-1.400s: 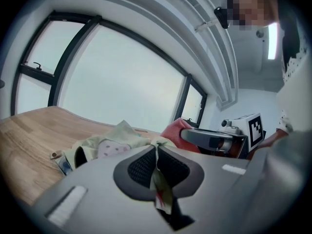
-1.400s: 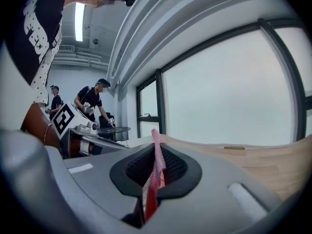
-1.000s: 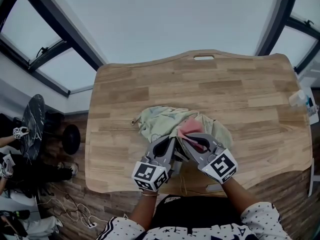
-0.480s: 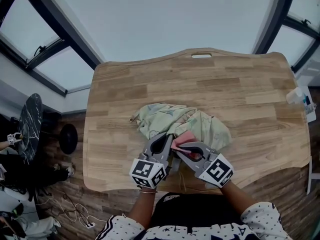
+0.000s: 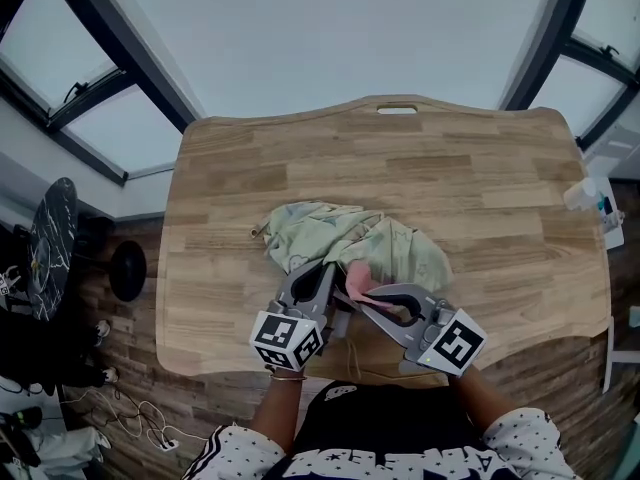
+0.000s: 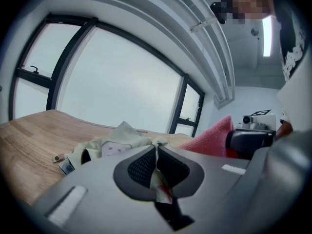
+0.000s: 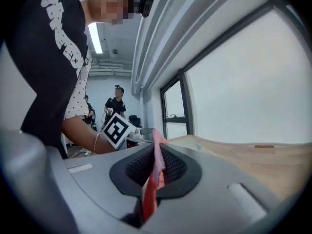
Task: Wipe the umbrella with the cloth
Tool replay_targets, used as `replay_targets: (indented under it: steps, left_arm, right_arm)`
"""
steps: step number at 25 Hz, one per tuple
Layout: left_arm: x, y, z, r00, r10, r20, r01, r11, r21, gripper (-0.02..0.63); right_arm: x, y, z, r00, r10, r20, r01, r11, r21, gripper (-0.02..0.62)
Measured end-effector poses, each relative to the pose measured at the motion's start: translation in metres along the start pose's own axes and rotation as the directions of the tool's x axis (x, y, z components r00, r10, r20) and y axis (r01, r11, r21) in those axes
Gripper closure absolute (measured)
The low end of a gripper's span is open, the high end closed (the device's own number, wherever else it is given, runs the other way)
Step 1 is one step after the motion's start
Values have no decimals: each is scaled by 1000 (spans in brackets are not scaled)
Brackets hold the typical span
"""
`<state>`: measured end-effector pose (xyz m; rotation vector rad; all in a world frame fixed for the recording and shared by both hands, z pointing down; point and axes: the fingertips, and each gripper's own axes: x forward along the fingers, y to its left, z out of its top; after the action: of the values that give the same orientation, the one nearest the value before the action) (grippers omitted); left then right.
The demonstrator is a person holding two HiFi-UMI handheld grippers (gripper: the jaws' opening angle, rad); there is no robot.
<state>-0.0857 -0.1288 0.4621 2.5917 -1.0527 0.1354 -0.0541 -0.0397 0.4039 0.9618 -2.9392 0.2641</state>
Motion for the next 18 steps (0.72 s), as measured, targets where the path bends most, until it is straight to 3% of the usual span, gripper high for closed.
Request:
replay_targets:
  steps: [6,11,18]
  left_arm:
    - [1,2,1,999,40,10,-40,999,-13,592]
    - [2,2,1,997,73,21,-73,997,-10,592]
    - [0,2,2,992,121,22,-121,993,-7,592]
  right_arm:
    - [-33,-49,36,995,-97,24,99,993,-68,571]
    - [-45,-98,40,984,-178,29,180,973,-141,571]
    - [-31,-135,8,983,-175,-55,158,959,-237,571]
